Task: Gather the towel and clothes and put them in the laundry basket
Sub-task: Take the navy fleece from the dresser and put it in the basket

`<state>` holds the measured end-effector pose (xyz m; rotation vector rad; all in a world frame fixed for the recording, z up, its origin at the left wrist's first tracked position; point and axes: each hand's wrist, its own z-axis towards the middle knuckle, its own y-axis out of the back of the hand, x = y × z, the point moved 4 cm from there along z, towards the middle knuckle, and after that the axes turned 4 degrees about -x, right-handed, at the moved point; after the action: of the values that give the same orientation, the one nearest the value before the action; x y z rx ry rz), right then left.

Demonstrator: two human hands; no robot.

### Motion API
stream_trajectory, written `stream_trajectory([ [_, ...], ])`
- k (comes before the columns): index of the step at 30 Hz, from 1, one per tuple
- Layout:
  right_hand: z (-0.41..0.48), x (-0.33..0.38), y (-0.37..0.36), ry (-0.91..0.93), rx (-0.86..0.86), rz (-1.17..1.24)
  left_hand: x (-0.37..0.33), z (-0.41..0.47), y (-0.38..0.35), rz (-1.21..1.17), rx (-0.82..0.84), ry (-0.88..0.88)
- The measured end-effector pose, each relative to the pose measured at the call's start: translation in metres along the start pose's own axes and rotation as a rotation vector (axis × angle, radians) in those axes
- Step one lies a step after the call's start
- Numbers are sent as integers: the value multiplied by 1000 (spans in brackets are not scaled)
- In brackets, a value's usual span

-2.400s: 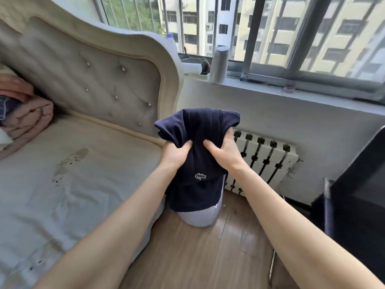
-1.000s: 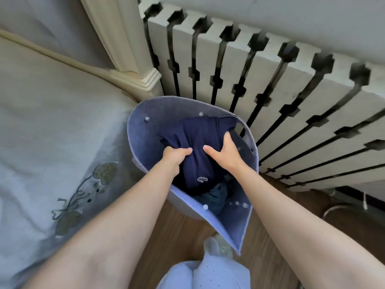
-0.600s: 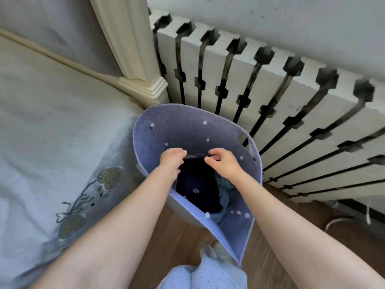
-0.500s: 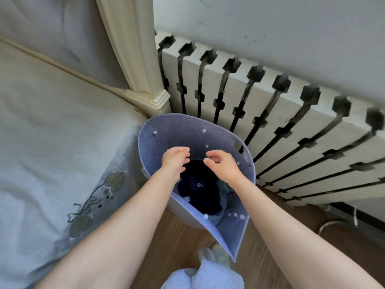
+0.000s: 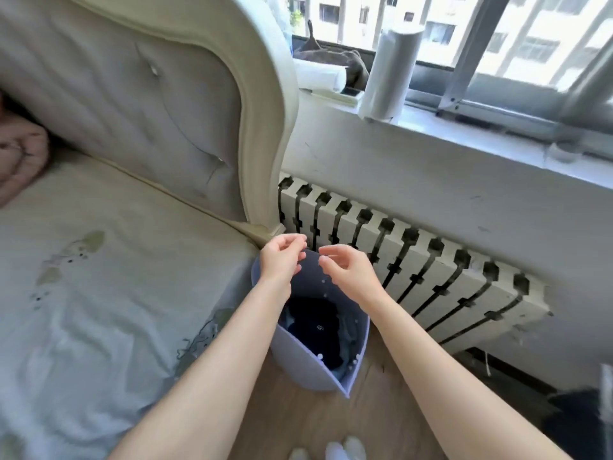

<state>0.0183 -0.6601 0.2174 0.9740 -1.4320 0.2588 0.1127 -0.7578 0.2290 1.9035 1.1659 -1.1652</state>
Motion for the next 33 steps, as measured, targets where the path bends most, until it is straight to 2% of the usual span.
stream_trajectory([
  [9,-63,90,30,157,42,52,-73,-96,37,-96,-119,-153],
  [16,-116,116,60,256,112,58,-85,-169,39,-142,-189,-208],
  [23,-169,127,93,291,90,73,-87,-228,33,-176,-176,-249],
  [27,-195,135,113,316,2,85,-95,-250,26,-168,-117,-302],
  [33,-262,128,157,284,-207,95,-93,-301,-3,-95,102,-377],
])
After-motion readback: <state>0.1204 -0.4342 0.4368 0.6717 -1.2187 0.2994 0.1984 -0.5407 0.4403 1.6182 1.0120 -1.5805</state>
